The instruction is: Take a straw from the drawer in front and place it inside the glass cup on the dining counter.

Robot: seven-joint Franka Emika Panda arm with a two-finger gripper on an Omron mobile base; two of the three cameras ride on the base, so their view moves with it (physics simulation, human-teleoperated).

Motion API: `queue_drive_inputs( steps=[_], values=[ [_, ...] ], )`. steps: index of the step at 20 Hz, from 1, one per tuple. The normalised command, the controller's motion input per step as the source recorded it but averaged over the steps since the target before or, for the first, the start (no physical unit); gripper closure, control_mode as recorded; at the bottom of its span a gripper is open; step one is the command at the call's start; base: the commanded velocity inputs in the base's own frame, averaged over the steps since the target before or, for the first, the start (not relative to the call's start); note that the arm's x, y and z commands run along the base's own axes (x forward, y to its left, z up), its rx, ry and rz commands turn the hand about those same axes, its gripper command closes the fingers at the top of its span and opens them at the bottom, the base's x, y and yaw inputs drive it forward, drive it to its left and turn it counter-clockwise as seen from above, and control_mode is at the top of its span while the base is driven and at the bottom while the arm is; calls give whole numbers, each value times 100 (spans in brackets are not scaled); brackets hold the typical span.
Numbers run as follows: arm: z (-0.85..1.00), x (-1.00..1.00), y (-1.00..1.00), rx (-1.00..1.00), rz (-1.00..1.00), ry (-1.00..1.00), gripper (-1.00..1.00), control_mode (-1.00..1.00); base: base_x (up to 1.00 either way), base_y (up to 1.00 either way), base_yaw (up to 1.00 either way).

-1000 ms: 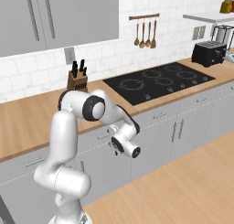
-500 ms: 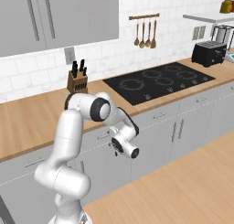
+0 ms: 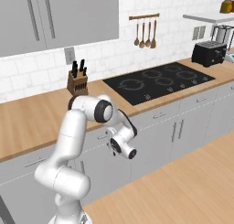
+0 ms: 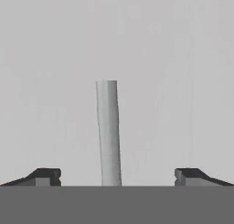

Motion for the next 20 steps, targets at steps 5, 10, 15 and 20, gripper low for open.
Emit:
queue_drive_inputs(
  steps=[5,10,15,20],
  values=[
    [-14,18,16,0,0,-3,-100,-100,0,0,0],
    [-11,36,3,0,0,-2,-100,-100,0,0,0],
    [-19,35,1,0,0,-1,-100,-100,0,0,0],
    [-28,29,3,-4,0,0,-100,-100,0,0,0]
  ],
)
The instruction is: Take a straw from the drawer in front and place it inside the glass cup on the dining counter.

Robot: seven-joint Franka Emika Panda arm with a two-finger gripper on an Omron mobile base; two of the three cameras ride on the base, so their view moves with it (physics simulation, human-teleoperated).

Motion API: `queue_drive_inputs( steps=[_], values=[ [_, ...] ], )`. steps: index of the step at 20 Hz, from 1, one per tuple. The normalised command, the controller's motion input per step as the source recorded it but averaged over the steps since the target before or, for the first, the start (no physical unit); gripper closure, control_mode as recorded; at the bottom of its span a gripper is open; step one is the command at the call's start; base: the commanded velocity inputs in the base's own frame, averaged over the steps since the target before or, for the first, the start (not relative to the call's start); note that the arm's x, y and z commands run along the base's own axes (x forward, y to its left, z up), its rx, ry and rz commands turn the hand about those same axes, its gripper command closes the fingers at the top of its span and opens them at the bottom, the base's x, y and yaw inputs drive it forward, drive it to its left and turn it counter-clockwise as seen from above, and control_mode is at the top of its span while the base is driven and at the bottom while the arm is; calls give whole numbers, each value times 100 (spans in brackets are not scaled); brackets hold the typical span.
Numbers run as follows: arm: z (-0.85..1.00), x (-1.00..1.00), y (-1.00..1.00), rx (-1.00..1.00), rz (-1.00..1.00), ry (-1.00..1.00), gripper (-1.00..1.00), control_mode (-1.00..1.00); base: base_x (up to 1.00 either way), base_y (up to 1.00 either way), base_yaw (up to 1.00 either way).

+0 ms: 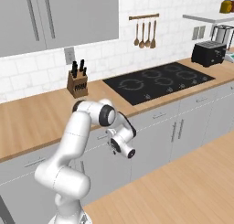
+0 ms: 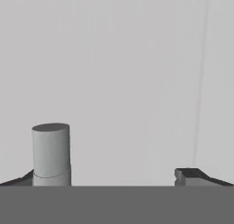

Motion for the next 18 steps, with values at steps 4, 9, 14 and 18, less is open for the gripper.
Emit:
queue_drive_inputs(
  steps=[4,9,14,18],
  values=[
    [-24,42,13,-5,0,0,-100,-100,0,0,0],
    [-29,49,31,-10,0,0,-100,-100,0,0,0],
    [-52,62,48,-20,0,4,100,-100,0,0,0],
    [-46,66,50,-22,0,8,100,-100,0,0,0]
  ],
)
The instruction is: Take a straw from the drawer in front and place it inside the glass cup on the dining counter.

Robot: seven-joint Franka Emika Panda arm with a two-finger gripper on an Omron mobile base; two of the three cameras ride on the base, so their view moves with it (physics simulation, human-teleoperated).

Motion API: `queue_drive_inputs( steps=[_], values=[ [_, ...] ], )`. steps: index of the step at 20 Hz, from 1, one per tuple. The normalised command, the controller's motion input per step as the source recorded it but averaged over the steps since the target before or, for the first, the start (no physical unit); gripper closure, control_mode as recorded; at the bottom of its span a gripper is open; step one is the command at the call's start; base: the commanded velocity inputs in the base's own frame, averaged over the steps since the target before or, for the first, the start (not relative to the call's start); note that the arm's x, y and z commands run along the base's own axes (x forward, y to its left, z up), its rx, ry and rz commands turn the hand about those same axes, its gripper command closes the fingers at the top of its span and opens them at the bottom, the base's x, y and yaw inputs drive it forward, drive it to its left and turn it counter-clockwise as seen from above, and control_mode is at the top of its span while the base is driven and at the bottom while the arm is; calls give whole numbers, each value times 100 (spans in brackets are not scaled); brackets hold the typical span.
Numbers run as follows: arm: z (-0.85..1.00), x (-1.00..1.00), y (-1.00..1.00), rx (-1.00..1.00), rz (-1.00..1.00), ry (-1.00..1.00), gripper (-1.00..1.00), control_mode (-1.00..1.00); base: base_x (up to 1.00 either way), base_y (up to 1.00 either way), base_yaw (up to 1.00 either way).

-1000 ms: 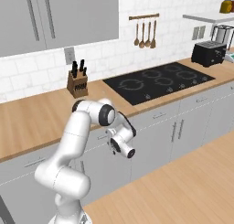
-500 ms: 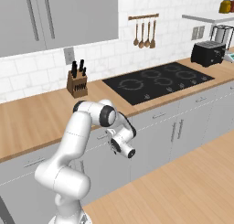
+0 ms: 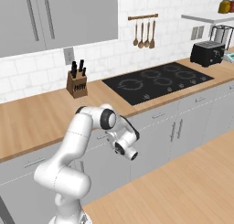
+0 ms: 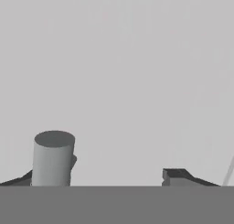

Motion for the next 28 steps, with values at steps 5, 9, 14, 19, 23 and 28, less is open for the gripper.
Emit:
queue_drive_inputs(
  steps=[5,9,14,19,23,28],
  values=[
    [-44,75,51,-31,0,17,100,-100,0,0,0],
    [-17,60,83,-56,0,26,100,-100,0,0,0],
    [-12,41,93,-68,-4,34,100,-100,0,0,0],
    [-24,37,99,-78,-11,39,100,-100,0,0,0],
    [-54,22,93,-90,-19,39,100,-100,0,0,0],
    [-59,0,33,-91,-38,42,100,-100,0,0,0]
  ],
)
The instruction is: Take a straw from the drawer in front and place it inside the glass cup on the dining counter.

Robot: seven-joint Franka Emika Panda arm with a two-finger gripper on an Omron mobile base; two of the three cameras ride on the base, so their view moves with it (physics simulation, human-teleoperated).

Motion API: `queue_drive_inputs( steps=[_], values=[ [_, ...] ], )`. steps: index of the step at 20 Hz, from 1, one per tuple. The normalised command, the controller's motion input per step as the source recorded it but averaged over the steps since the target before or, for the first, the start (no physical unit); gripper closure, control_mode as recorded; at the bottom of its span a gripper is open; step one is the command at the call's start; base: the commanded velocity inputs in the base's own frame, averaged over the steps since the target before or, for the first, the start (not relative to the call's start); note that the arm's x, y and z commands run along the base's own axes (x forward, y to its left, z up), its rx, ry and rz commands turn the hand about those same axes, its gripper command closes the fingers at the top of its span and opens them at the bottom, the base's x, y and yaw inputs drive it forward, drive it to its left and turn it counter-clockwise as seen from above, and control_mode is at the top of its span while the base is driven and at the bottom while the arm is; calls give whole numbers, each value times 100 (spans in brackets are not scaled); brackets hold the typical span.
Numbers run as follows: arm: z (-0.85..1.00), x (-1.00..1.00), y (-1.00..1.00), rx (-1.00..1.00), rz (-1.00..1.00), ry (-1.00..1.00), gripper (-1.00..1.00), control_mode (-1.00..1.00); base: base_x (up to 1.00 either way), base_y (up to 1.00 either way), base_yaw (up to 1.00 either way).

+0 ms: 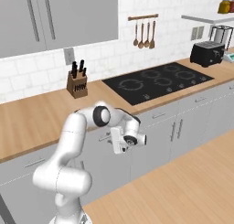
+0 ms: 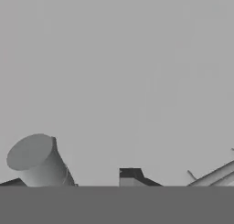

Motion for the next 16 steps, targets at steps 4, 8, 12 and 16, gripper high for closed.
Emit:
queue_drive_inputs(
  steps=[4,8,12,16],
  values=[
    [-49,0,0,-94,-49,45,100,-100,0,0,0],
    [-61,0,0,-91,-54,37,100,-100,0,0,0],
    [-75,-2,0,-90,-56,27,100,-100,0,0,0],
    [-72,-8,0,-93,-55,25,100,-100,0,0,0]
  ],
)
